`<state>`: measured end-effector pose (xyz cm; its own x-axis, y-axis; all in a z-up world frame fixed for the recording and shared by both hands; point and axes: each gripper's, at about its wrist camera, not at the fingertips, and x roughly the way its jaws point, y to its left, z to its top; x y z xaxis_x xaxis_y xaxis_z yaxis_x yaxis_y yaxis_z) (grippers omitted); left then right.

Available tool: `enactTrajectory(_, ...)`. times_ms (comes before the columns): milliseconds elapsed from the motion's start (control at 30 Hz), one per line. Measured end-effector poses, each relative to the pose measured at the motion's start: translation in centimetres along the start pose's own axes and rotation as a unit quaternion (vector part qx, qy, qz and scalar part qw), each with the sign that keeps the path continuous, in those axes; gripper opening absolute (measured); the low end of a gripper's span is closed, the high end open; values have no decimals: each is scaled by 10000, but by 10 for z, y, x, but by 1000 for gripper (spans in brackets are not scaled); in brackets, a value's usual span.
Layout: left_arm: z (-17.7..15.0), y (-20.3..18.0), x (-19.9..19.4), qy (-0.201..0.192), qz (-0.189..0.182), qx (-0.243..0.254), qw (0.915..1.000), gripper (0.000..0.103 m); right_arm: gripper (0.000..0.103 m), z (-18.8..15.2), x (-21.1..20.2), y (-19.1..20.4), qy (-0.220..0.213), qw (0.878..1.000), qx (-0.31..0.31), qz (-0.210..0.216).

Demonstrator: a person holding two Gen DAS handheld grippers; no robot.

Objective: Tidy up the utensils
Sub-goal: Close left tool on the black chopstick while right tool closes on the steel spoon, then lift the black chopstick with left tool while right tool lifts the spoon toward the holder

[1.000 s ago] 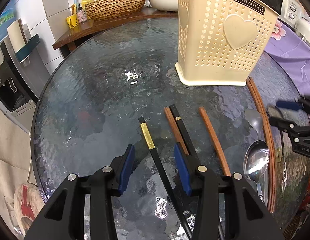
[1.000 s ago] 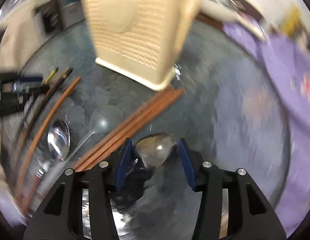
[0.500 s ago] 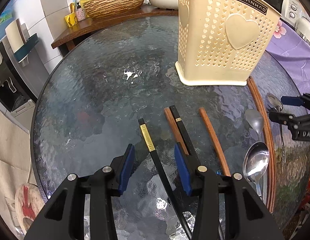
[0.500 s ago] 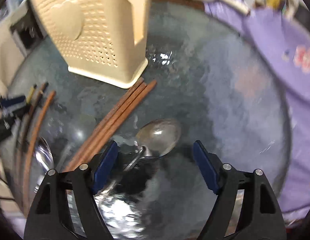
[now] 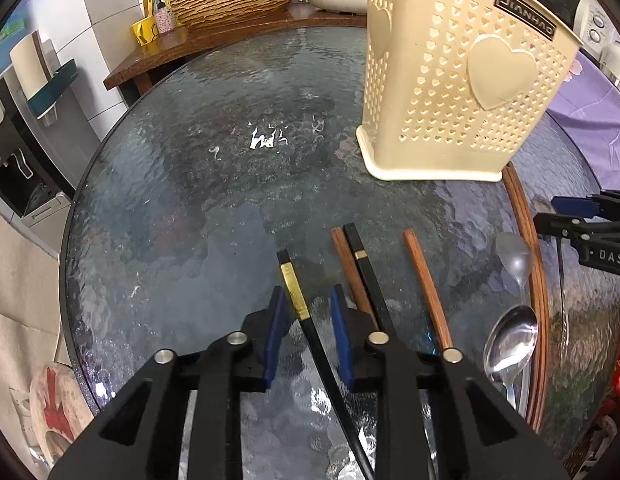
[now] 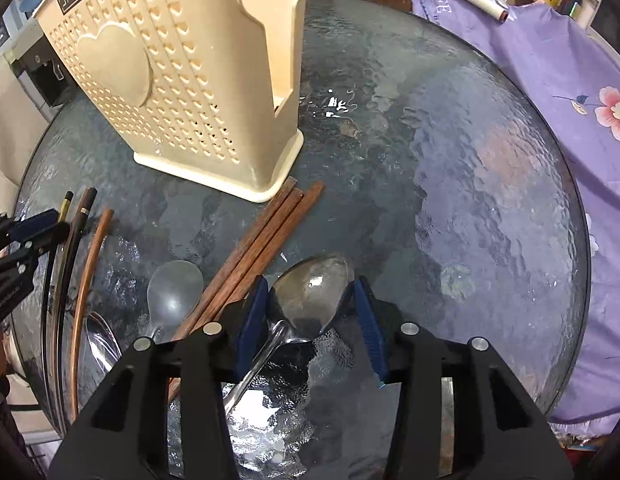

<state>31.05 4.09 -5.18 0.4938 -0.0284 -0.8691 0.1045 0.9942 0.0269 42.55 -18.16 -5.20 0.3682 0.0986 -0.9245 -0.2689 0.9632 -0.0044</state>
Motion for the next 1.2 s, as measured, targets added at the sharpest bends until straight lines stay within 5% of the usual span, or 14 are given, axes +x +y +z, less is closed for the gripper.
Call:
enactTrajectory(533,7,13,4,-114,15,-349,9993,9,45,-15,-12,-1,-203,9994,99,261)
enactTrajectory(900,10,16,-41,-898,-184,-531,9944,8,45,-33,-67,2,-1575,9872,-17,250)
enactTrajectory(1200,4,-2,-103,-1953,-87,-313,9802,7,41,-56,-113,19,-2562,9645,-601,-203)
